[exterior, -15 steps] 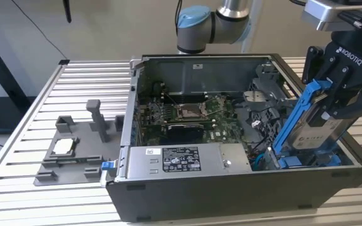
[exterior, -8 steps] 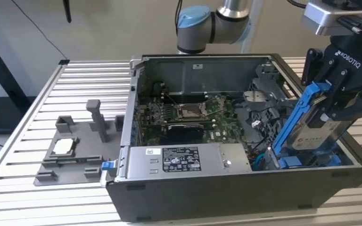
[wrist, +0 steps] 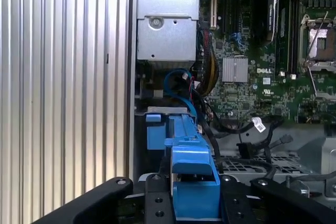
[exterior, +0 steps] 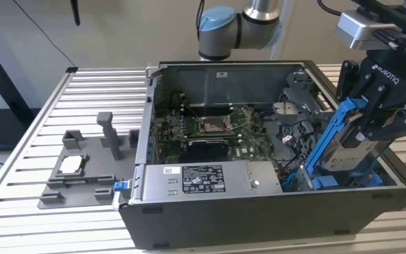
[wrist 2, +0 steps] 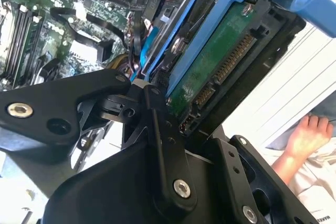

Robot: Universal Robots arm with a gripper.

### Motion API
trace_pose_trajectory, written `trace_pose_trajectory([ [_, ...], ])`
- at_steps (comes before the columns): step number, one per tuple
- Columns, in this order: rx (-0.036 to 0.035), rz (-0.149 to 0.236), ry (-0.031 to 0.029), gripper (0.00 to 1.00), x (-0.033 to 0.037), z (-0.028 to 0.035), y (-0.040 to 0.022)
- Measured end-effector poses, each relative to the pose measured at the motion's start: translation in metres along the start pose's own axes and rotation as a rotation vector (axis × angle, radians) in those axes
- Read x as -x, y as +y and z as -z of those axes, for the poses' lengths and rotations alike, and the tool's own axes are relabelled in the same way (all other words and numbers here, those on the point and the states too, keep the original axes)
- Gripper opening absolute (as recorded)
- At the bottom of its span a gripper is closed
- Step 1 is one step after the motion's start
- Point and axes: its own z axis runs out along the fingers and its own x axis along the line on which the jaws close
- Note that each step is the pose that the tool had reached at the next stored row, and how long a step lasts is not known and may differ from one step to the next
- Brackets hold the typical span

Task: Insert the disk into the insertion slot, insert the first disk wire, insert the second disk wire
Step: 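Insert the disk into the insertion slot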

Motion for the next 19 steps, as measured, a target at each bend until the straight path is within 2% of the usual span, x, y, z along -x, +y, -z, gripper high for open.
trace_pose_trajectory([
  [19,0.006,0.0,-0.0004,0.33,-0.0004,-0.034,-0.0024],
])
